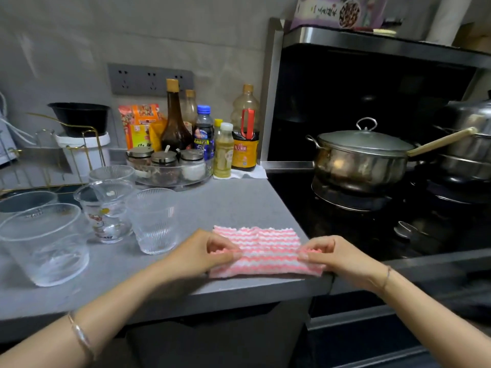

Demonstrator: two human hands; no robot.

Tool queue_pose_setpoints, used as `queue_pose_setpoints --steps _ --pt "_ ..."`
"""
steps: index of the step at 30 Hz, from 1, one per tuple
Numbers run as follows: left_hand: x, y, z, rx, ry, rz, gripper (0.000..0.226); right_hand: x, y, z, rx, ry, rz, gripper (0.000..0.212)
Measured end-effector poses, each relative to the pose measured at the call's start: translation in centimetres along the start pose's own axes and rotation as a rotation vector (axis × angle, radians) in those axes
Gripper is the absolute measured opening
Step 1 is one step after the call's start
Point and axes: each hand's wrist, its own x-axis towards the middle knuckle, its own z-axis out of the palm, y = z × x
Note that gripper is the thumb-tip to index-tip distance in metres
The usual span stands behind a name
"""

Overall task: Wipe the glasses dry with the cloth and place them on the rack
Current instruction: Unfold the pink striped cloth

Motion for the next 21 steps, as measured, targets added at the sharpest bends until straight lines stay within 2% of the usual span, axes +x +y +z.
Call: queue_pose_setpoints --steps 4,8,12,16,18,21 --pt "2.5 -0.6 -0.6 0.054 0.182 -0.011 0.008 2.2 -0.2 -0.2 0.066 0.133 -0.065 0.023" --pt "5.8 -1.0 -1.1 0.218 0.307 -0.018 0.015 4.7 -1.2 -0.4 0.016 0.253 -0.097 0.019" --pt "7.7 -2.7 -0.8 0.338 0.38 -0.067 0.013 6.6 -0.5 -0.4 -0.116 0.317 -0.087 0.021" --pt "7.0 -3.5 -0.3 0.515 0.382 -0.008 0.031 6.7 0.0 0.2 -0.387 0.427 -0.158 0.025" --pt "6.1 -3.6 -0.2 0.529 0.298 0.08 0.024 5.8 -0.2 1.0 -0.512 0.365 -0.256 0.018" --pt "5.0 -4.1 -0.4 0.512 0.154 0.137 0.013 4.5 0.1 2.6 -0.53 0.125 -0.316 0.01"
